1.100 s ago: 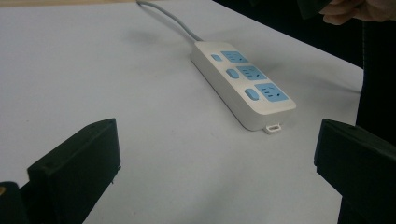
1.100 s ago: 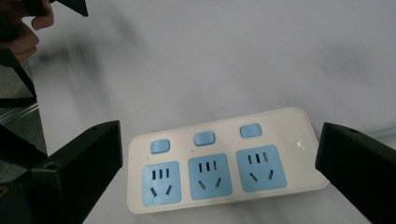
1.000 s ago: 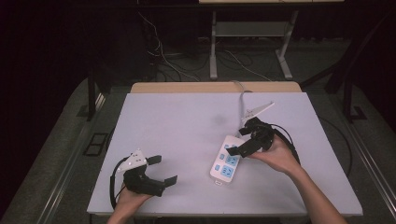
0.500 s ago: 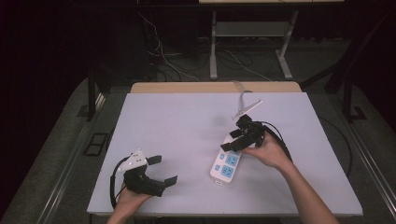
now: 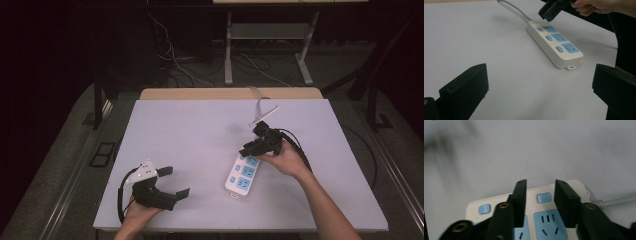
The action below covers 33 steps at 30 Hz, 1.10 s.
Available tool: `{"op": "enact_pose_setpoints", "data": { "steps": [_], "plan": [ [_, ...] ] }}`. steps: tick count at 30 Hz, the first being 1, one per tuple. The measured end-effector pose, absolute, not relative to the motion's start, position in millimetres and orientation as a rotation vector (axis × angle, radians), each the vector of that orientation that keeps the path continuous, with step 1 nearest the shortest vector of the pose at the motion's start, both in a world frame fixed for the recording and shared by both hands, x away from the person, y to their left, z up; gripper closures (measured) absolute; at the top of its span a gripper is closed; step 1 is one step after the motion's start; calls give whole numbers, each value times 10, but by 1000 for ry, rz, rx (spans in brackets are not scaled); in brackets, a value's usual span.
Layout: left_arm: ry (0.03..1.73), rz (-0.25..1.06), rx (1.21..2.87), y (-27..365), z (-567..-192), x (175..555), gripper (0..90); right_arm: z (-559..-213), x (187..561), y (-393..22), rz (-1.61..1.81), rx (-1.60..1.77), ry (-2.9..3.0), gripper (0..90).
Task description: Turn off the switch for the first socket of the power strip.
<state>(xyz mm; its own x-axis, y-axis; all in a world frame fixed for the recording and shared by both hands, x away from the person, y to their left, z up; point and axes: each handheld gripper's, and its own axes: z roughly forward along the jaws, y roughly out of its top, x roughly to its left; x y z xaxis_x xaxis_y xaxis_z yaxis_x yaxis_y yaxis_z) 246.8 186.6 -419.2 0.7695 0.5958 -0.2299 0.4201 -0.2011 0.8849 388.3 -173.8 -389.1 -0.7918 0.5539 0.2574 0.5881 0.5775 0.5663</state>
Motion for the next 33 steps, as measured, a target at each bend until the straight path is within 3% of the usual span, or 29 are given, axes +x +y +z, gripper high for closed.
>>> {"op": "enact_pose_setpoints", "data": {
  "steps": [8, 33],
  "plan": [
    [782, 196, 1838, 1864, -4195, 2473, 0, -3967, 3924, -1706, -969, -975, -2736, 896],
    [772, 190, 1854, 1847, -4203, 2475, 0, -4122, 3990, -1684, -960, -944, -2722, 900]
  ]
}}
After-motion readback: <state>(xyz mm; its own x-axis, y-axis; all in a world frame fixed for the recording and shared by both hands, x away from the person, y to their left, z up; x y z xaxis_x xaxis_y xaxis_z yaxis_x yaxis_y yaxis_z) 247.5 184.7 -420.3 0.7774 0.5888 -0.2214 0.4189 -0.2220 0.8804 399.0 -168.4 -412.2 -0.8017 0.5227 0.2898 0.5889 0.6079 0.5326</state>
